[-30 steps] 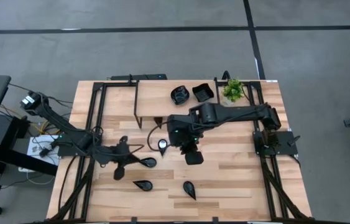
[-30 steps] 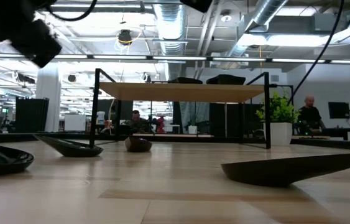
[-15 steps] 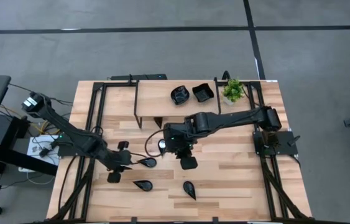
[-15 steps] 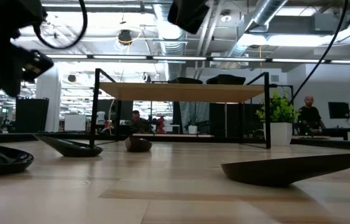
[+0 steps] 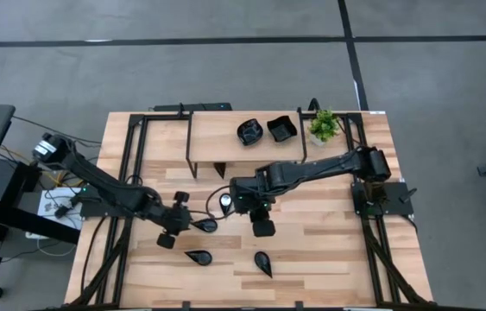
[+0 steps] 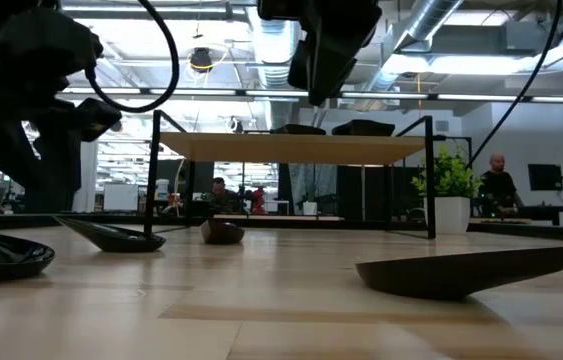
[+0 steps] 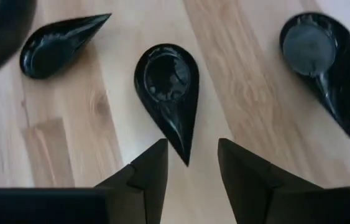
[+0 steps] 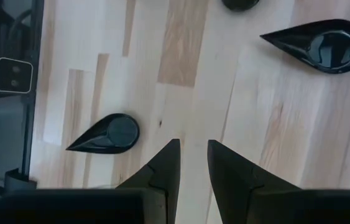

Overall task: Pick & Place Mini shaped plates
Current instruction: Put the black drop shaped plate on the shelf

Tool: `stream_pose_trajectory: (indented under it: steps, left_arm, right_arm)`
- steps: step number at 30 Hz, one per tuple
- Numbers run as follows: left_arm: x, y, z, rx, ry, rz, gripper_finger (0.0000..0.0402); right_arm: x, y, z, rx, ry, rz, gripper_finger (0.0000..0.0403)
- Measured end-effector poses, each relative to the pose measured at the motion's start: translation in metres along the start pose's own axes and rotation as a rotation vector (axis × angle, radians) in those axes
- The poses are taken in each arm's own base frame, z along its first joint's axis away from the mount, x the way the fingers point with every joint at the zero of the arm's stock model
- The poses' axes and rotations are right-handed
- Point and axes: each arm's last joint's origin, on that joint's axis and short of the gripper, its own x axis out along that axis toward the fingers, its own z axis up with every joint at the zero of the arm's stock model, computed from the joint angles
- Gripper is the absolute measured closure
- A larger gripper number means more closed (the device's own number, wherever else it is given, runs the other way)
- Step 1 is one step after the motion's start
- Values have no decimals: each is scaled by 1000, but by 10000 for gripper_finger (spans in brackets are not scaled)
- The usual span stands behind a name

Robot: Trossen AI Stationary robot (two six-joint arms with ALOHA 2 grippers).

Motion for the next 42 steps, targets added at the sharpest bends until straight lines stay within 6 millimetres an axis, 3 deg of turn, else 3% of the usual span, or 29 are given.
stream_pose_trajectory:
  steps: [10,18,25,35,42]
  left_arm:
    - [17,-3,17,143,-137,38,258]
    - [35,-8,13,162,-82,20,258]
    - [39,-8,13,159,-85,19,258]
    - [24,-6,6,108,-21,57,259]
    - [-2,-1,-3,-136,19,39,259]
  right_arm:
    - [0,0,0,0,-2,-3,326]
    - [0,0,-1,4,15,-2,326]
    - [0,0,-3,7,30,1,326]
    - [0,2,-6,11,61,2,326]
    - [2,8,-7,-2,67,6,326]
